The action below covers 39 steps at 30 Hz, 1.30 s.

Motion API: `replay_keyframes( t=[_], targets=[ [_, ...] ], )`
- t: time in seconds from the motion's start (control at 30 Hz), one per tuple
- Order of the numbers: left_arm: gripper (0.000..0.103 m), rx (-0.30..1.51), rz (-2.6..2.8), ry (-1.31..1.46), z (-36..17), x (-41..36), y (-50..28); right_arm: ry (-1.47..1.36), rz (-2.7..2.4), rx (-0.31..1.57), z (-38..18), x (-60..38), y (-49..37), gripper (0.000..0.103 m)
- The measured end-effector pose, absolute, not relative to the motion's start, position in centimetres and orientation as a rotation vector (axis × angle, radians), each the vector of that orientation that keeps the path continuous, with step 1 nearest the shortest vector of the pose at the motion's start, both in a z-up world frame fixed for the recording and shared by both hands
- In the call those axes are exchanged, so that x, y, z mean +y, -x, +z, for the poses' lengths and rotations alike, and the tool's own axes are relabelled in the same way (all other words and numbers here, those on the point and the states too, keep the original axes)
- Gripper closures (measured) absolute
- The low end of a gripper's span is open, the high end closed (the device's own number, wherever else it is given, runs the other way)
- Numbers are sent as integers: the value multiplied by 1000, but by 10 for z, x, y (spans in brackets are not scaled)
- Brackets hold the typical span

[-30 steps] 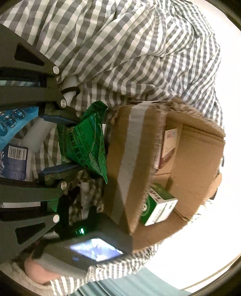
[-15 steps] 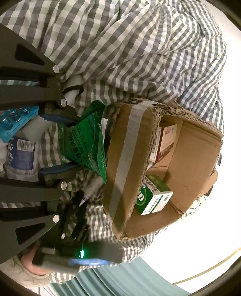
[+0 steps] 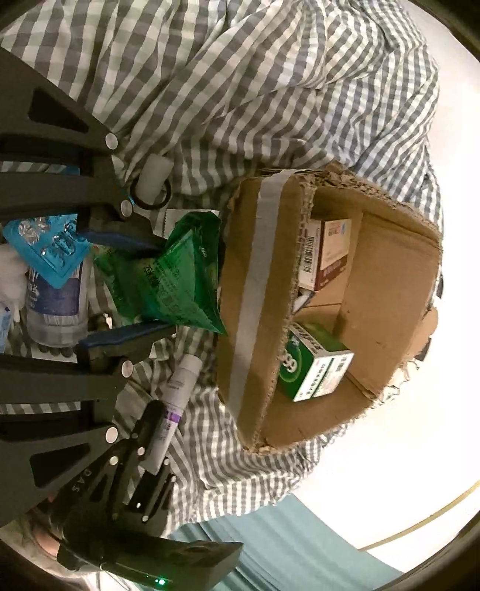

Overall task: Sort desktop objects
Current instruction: 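Drop the green packet and white tube into the box with both grippers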

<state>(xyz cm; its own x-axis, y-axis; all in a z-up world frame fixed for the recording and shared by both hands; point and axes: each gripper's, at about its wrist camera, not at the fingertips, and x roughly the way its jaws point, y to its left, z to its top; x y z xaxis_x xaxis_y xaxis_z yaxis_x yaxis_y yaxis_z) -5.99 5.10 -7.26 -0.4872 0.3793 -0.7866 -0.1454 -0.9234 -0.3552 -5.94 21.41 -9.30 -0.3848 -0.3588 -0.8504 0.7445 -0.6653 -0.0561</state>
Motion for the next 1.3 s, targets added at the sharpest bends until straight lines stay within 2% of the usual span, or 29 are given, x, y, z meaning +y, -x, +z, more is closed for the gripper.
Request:
replay_keyframes(
  t=[0.2, 0.53, 0.9, 1.3],
  targets=[
    [66, -309, 2511, 1373, -62, 45, 60, -1084, -2117, 529, -87, 215, 56, 89],
    [66, -143, 2634, 1211, -17, 53, 56, -920, -2190, 487, -31, 207, 39, 89],
    [66, -86, 2669, 1085, 22, 61, 75, -785, -2223, 459, 13, 191, 37, 89],
    [66, 14, 2682, 1046, 30, 80, 127, -788, -2234, 384, 23, 189, 89, 89]
  ],
)
